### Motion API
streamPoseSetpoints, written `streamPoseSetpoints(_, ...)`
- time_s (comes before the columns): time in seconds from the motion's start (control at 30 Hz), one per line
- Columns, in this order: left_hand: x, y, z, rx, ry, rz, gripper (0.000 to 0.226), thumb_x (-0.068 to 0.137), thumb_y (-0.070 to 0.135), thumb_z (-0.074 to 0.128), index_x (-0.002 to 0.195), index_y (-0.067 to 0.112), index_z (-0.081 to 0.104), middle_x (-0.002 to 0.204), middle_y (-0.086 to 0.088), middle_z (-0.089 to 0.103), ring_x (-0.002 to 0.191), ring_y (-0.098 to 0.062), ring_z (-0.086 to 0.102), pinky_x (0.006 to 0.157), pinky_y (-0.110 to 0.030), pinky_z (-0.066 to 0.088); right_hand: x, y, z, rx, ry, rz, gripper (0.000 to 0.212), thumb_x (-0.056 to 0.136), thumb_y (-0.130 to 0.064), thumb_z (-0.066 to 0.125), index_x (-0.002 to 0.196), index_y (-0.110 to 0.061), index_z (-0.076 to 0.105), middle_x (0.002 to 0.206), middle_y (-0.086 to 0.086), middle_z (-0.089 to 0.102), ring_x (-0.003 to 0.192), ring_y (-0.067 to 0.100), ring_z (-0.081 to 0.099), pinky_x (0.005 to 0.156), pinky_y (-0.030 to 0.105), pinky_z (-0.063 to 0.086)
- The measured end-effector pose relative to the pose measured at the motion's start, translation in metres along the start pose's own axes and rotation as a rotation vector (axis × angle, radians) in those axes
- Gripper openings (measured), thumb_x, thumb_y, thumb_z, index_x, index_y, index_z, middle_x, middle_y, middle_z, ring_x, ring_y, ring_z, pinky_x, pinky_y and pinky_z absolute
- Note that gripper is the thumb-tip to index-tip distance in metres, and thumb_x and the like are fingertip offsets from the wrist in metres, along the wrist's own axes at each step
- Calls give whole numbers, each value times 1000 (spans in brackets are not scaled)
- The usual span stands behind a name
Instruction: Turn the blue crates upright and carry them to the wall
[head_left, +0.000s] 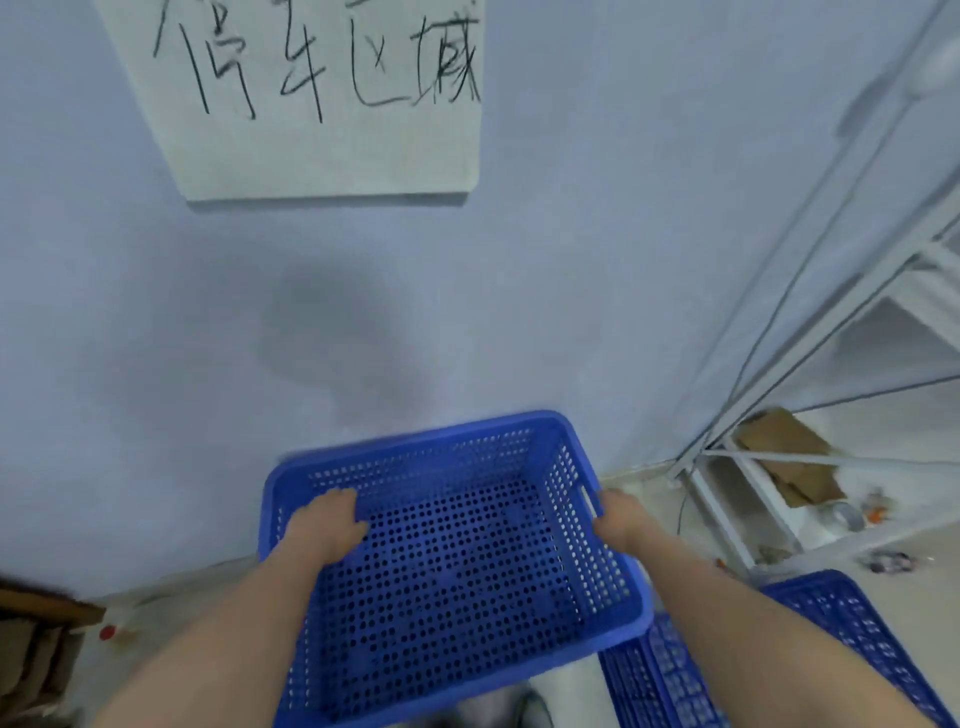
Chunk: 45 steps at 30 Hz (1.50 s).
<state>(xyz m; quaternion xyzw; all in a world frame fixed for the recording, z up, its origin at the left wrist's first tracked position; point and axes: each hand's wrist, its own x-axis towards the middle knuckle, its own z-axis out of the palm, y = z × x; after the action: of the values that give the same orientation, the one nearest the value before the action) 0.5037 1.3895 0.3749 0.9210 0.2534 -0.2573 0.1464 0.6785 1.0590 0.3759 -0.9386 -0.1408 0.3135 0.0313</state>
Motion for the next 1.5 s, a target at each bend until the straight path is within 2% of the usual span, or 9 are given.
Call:
streamPoseSetpoints(0.17,1,72,-73,106,129,181,67,95,45,37,152,15,18,156,-9,28,136,-25,38,109,-34,35,-49,41,-54,73,150,77,61,93,-23,46,148,-7,25,155,12,29,141,25,32,113,32,28)
streamPoseSetpoints(0.4,-30,238,-118,265,237,530,73,94,46,40,153,14,13,160,-7,18,145,-21,22,116,-33,20,-135,140,-96,187,347,264,54,93,-39,46,140,-14,39,142,11,45,128,28,46,104,37,40)
streamPoseSetpoints(0.53,-68,345,-121,336,292,698,73,94,47,38,153,14,11,161,-5,14,148,-21,14,119,-36,15,-189,209,-111,236,403,359,63,90,-36,47,146,-16,28,147,12,39,129,30,43,104,40,40)
streamPoseSetpoints(0.67,-115,444,-99,366,291,837,75,93,49,38,154,14,11,162,-5,12,148,-21,11,119,-37,14,-243,275,-111,294,425,480,71,92,-41,44,152,-18,14,158,10,22,142,28,28,112,40,29)
streamPoseSetpoints(0.8,-163,526,-66,405,279,948,76,92,50,40,153,13,14,160,-9,17,147,-23,17,117,-36,19,-290,339,-106,314,445,558,72,92,-39,44,152,-17,12,157,9,21,142,28,28,113,39,29)
streamPoseSetpoints(0.93,-205,595,-23,431,236,1039,77,92,50,39,154,15,9,162,-7,10,148,-22,13,119,-35,15,-325,392,-93,366,468,607,74,93,-37,45,153,-14,9,160,9,15,146,25,20,117,38,23)
streamPoseSetpoints(1.2,-241,682,54,657,182,1153,78,91,51,38,154,16,9,162,-5,8,149,-23,8,120,-39,14,-363,468,-41,414,407,716,77,93,-42,42,153,-16,2,162,8,4,149,23,9,119,39,18)
streamPoseSetpoints(1.33,-238,721,81,716,135,1194,80,91,51,36,154,15,3,163,-5,5,149,-21,7,120,-38,13,-370,501,-21,458,382,794,76,93,-42,42,153,-17,2,162,8,5,149,23,8,118,41,17)
streamPoseSetpoints(1.5,-215,769,119,743,74,1264,79,92,54,35,154,15,8,162,-6,7,149,-24,9,119,-40,17,-358,540,2,551,351,905,77,92,-41,41,153,-17,1,162,6,5,149,21,5,119,40,15)
